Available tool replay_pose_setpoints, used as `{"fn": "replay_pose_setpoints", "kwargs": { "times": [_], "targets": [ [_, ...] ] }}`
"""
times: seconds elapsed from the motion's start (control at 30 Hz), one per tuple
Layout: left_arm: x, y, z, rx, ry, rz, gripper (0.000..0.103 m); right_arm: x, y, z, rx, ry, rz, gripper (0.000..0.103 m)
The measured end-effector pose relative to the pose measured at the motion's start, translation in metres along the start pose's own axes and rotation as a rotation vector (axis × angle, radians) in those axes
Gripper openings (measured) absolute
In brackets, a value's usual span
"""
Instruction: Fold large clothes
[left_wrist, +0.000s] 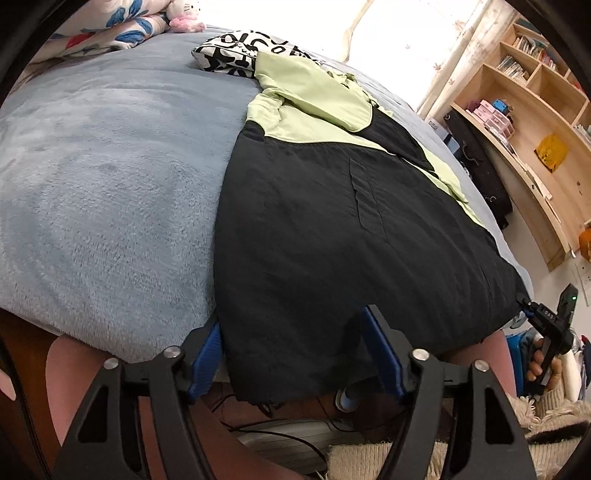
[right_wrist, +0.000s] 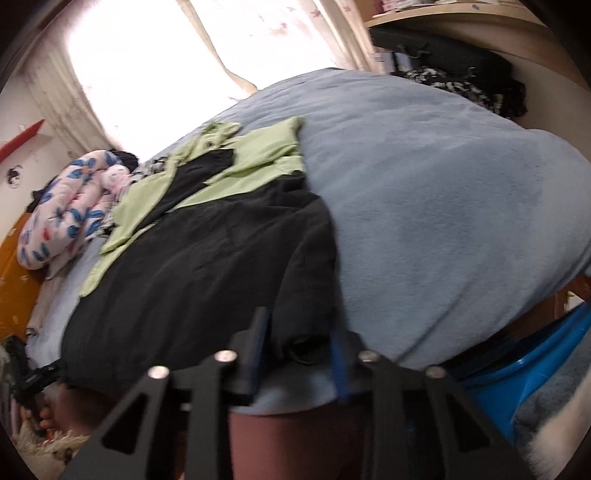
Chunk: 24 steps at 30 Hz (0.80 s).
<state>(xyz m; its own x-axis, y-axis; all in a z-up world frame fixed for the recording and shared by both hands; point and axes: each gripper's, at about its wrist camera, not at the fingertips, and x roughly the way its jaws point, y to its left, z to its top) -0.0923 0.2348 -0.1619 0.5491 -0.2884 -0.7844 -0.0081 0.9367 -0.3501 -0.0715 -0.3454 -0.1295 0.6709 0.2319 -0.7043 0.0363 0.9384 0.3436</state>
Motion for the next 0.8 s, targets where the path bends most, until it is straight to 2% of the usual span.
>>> {"fn": "replay_pose_setpoints", "kwargs": {
  "times": [0.17, 0.33, 0.43, 0.47, 0.5, 0.57, 0.6, 0.7, 0.8],
  "targets": [
    [0.0, 0.009, 0.0, -0.051, 0.006, -0.029, 0.066, 0.009, 0.001, 0.0, -0.015, 0.019, -0.011, 0.027],
    [0.007, 0.006, 0.001, -0.031, 0.031, -0.031, 0.08, 0.018, 0.006, -0.002, -0.038, 0.018, -0.061, 0.028],
    [0.014, -0.007, 0.001, 0.007, 0.047, 0.035, 0.081, 0.021, 0.012, -0.004, -0.059, 0.02, -0.089, 0.027],
    [0.014, -0.01, 0.002, 0.017, 0.046, 0.055, 0.066, 0.02, 0.013, -0.004, -0.062, 0.025, -0.087, 0.023],
    [0.014, -0.012, 0.002, 0.026, 0.043, 0.069, 0.037, 0.018, 0.016, -0.002, -0.064, 0.032, -0.085, 0.019],
    [0.01, -0.009, 0.007, -0.013, 0.052, 0.043, 0.012, 0.013, 0.023, 0.0, -0.085, 0.033, -0.106, 0.018],
    [0.006, -0.004, 0.01, -0.054, 0.052, 0.019, 0.009, 0.01, 0.026, 0.001, -0.094, 0.031, -0.107, 0.016],
    [-0.007, 0.002, 0.017, -0.123, 0.041, -0.028, 0.007, -0.011, 0.042, 0.012, -0.109, -0.013, -0.048, 0.015],
    [-0.03, -0.004, 0.033, -0.183, -0.027, -0.122, 0.006, -0.028, 0.056, 0.029, -0.104, -0.062, 0.021, 0.014]
  ]
}}
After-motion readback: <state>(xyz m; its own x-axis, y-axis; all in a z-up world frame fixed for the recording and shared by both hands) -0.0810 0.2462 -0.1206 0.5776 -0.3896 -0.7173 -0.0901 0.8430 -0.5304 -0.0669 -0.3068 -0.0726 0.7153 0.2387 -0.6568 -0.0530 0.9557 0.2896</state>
